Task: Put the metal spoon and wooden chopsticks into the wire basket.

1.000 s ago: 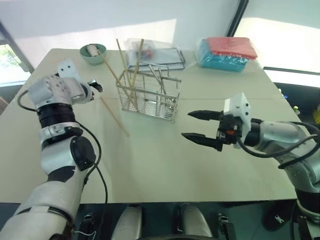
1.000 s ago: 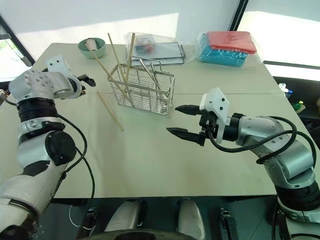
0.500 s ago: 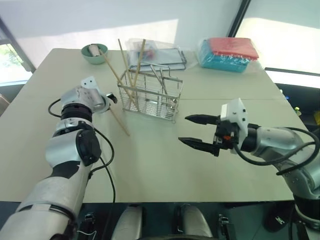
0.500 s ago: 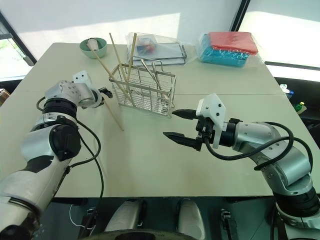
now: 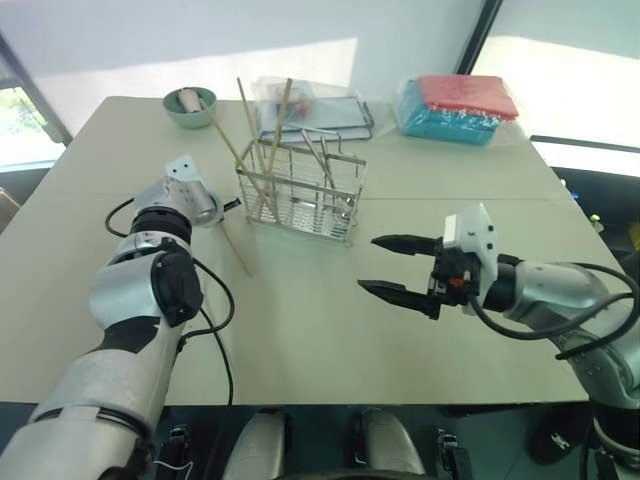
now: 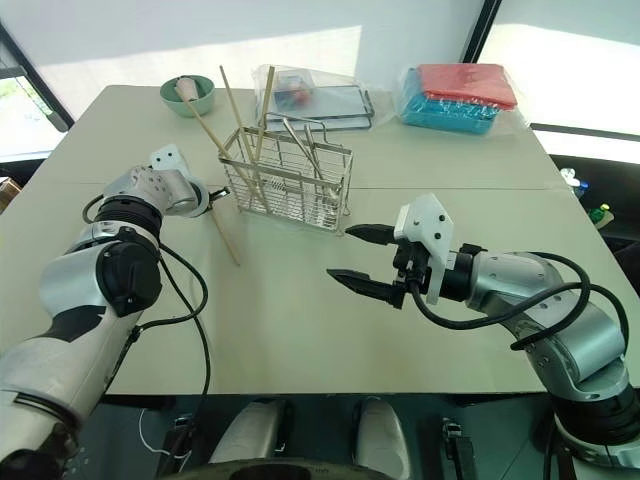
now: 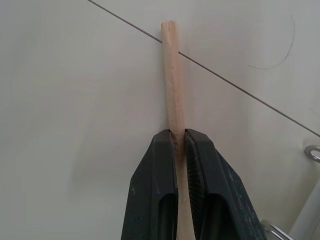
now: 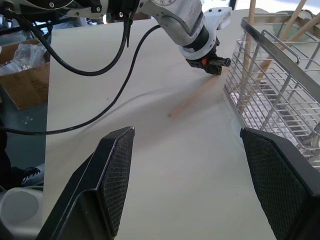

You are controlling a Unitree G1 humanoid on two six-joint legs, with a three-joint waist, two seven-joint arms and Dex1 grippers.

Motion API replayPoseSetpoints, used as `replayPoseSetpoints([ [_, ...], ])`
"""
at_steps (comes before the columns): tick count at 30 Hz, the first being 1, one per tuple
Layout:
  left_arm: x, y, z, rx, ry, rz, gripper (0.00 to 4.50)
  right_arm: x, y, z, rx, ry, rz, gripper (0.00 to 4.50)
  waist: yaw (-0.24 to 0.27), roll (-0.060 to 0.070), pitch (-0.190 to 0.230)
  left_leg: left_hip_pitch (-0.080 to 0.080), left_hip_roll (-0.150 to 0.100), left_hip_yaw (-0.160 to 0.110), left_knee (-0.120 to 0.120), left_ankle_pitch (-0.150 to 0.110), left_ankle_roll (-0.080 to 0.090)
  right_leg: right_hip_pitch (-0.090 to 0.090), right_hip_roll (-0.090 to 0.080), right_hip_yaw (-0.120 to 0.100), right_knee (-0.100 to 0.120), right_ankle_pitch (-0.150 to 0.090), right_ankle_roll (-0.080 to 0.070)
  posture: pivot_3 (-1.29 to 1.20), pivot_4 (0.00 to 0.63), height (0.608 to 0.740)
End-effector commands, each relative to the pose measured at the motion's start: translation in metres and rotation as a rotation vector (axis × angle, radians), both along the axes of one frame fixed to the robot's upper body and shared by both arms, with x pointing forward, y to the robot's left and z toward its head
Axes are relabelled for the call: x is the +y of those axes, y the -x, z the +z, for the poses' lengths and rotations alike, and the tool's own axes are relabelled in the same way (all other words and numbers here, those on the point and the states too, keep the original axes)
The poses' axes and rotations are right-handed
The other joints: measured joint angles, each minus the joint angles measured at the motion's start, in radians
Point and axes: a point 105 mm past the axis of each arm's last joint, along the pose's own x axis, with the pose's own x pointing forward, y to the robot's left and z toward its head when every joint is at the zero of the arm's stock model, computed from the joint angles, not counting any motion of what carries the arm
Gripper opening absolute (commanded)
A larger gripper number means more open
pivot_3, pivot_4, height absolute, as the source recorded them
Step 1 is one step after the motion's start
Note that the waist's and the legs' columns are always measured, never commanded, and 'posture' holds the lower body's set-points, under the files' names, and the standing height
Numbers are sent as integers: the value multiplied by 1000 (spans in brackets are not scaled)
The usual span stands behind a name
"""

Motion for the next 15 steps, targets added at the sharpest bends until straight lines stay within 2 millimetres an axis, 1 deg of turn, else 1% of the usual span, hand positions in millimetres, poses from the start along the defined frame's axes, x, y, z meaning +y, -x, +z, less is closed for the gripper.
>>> replayPoseSetpoints([
  [1,7,-2,13,-28,1,32,48,-1,2,11,-51,-15,1,3501,0,0,0,0,0,0,0,0,0,0,0,0,0,0,0,0,150,667],
  [3,10,-2,13,-28,-1,43,48,-2,1,10,-50,-15,0,3501,-1,0,0,0,0,0,0,0,0,0,0,0,0,0,0,0,150,667],
  [4,14,-3,17,-42,-9,55,48,-2,0,11,-50,-16,-1,3501,-1,0,0,0,0,0,0,0,0,0,0,0,0,0,0,0,150,667],
  [5,22,-3,22,-66,-22,74,48,-3,-1,11,-49,-20,-3,3501,-2,0,0,0,0,0,0,0,0,0,0,0,0,0,0,0,150,667],
  [6,35,-4,32,-106,-42,103,48,-3,-2,11,-47,-22,-3,3501,-3,0,0,0,0,0,0,0,0,-1,0,0,0,0,0,0,150,667],
  [7,43,-4,38,-134,-56,122,48,-4,-2,11,-45,-23,-3,3501,-4,0,0,0,0,0,0,0,0,-1,0,0,0,0,0,0,150,667],
  [9,60,-6,56,-215,-77,159,48,-3,-2,11,-43,-22,0,3501,-6,0,0,0,1,1,0,0,0,-2,0,0,1,0,0,0,150,667],
  [10,71,-8,73,-292,-105,174,48,-3,-2,12,-44,-22,1,3501,-5,0,0,0,1,1,-1,0,0,-2,0,0,1,0,0,0,150,667],
  [11,86,-9,106,-437,-144,191,48,-3,-3,14,-44,-25,3,3501,-3,0,0,0,1,1,-1,0,-1,-2,0,0,1,0,0,0,150,667],
  [12,96,-8,135,-565,-174,199,48,-2,-3,16,-43,-29,4,3501,-2,-1,0,0,1,1,-1,1,-1,-2,0,0,1,0,0,0,150,667],
  [13,101,-7,153,-646,-193,200,48,-2,-3,17,-43,-32,5,3501,-2,-2,1,-1,1,1,-1,2,-3,-3,0,0,1,0,0,0,150,667],
  [14,103,-4,184,-778,-203,190,48,-2,-2,17,-41,-32,7,3501,-1,-3,1,-1,1,1,0,3,-5,-3,0,0,1,0,0,0,150,667],
  [15,99,1,218,-927,-210,154,48,-2,-2,17,-37,-31,8,3501,4,-3,1,-1,1,1,0,3,-5,-3,0,0,0,0,0,0,150,667],
])
